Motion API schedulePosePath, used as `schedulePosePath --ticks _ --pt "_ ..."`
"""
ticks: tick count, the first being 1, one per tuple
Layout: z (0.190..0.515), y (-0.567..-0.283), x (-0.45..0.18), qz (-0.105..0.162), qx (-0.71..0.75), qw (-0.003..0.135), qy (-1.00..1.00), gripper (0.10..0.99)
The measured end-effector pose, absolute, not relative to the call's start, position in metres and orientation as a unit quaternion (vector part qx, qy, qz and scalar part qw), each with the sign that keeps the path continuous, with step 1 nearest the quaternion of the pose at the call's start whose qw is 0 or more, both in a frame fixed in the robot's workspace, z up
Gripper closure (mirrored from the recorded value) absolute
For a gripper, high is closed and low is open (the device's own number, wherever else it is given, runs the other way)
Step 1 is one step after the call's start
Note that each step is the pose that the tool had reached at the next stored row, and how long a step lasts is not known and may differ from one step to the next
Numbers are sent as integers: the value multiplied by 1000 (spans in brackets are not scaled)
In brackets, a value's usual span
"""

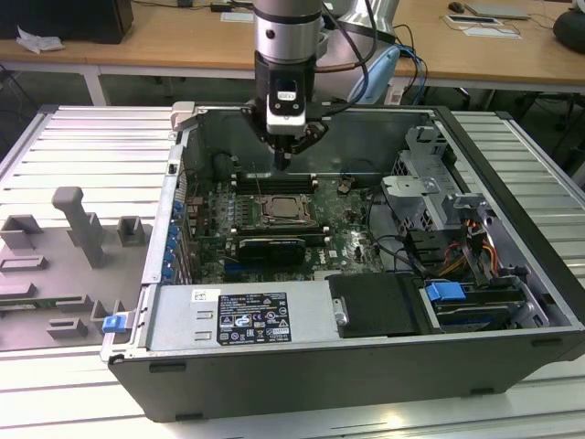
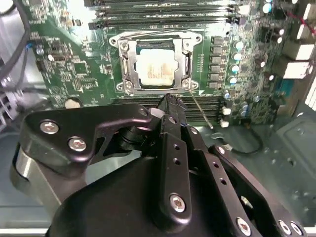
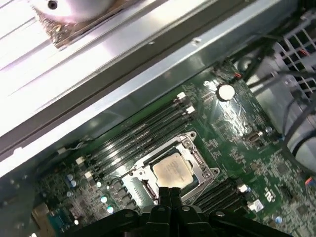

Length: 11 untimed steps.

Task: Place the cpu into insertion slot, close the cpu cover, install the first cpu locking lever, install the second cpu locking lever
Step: 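Install the first cpu locking lever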

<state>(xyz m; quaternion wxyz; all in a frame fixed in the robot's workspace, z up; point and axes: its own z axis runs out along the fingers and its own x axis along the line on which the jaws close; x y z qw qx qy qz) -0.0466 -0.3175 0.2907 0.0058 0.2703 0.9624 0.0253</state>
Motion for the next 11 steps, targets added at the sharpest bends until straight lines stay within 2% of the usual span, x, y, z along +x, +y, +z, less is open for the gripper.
schedulePosePath --ticks 11 --pt "290 -317 -47 26 135 1 991 980"
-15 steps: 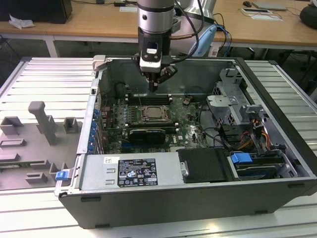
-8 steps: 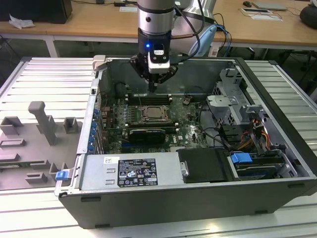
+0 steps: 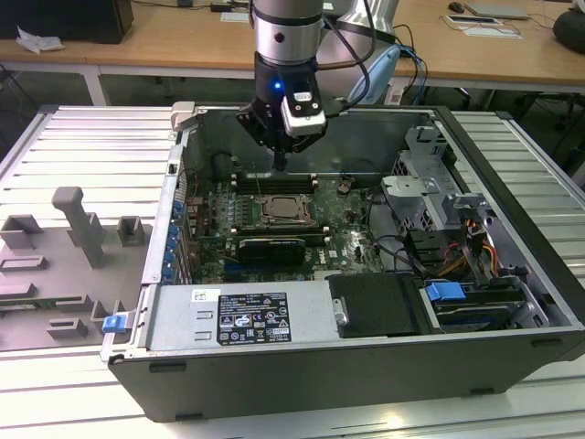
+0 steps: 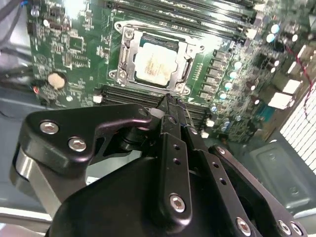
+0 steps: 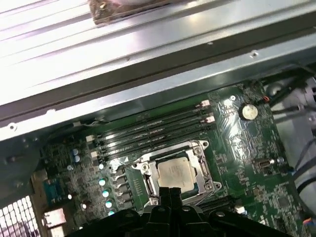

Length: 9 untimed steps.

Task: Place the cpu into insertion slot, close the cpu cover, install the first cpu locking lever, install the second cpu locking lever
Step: 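Install the first cpu locking lever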

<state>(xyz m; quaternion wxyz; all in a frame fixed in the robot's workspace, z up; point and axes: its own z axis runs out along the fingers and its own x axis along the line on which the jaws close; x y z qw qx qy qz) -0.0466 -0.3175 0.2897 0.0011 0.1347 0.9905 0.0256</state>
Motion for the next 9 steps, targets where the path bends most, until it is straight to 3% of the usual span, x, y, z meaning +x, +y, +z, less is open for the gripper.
schedulePosePath --ticks 9 --pt "287 -317 -47 26 9 -2 1000 980"
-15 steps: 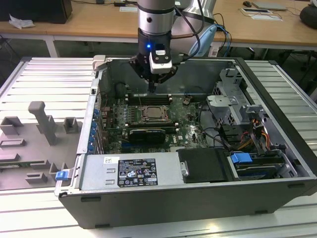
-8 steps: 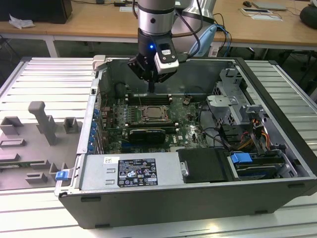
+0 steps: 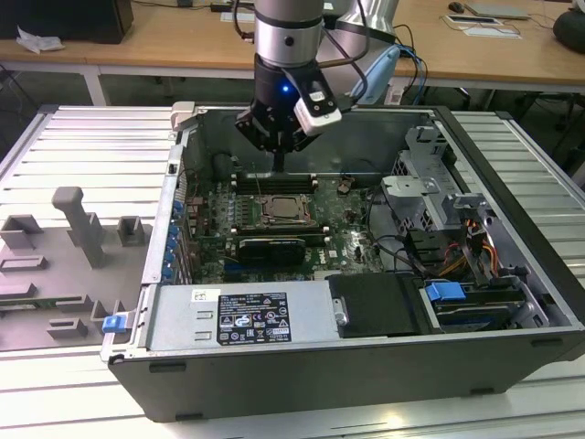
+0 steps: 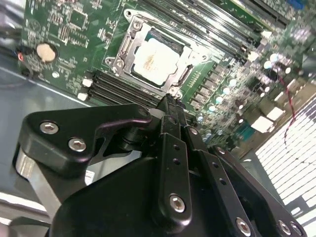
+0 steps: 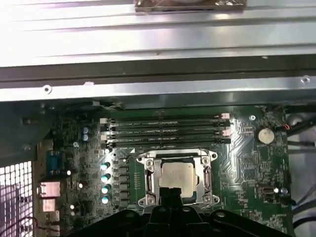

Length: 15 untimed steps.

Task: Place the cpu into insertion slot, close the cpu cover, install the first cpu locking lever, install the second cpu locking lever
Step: 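Install the first cpu locking lever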

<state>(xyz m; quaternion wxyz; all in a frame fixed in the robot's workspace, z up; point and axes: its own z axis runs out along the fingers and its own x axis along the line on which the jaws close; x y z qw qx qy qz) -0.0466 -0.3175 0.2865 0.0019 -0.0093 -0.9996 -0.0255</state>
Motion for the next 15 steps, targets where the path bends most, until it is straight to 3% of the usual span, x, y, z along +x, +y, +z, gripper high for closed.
schedulePosePath --ticks 15 --pt "278 -316 -90 -27 8 -5 -1000 980"
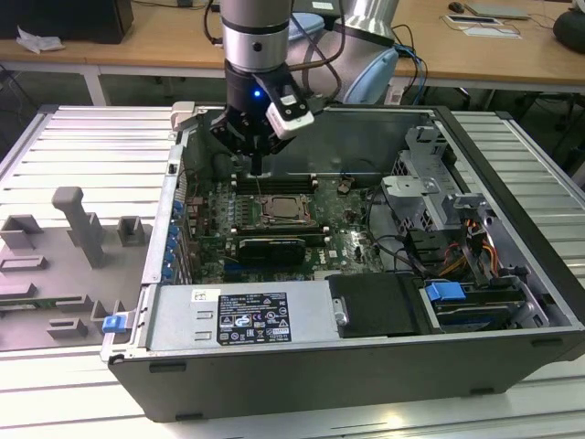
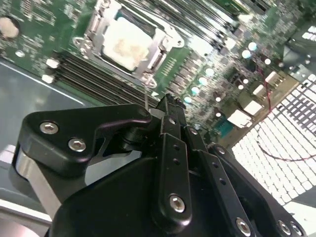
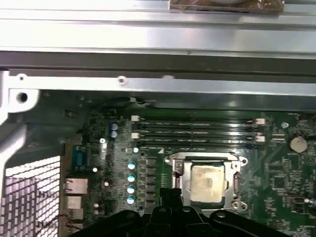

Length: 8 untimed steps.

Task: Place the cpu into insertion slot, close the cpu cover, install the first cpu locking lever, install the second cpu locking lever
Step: 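Install the first cpu locking lever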

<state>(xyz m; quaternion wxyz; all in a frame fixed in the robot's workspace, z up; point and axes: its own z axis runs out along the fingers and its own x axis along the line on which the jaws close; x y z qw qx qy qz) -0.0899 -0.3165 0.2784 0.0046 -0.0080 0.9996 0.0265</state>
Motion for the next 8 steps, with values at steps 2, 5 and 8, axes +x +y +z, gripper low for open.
schedulePosePath --ticks 2,5,8 --pt "273 -314 -98 26 -8 5 1000 980" --pt "268 -310 -101 26 -8 5 1000 980" --pt "265 -303 -101 26 -8 5 1000 980"
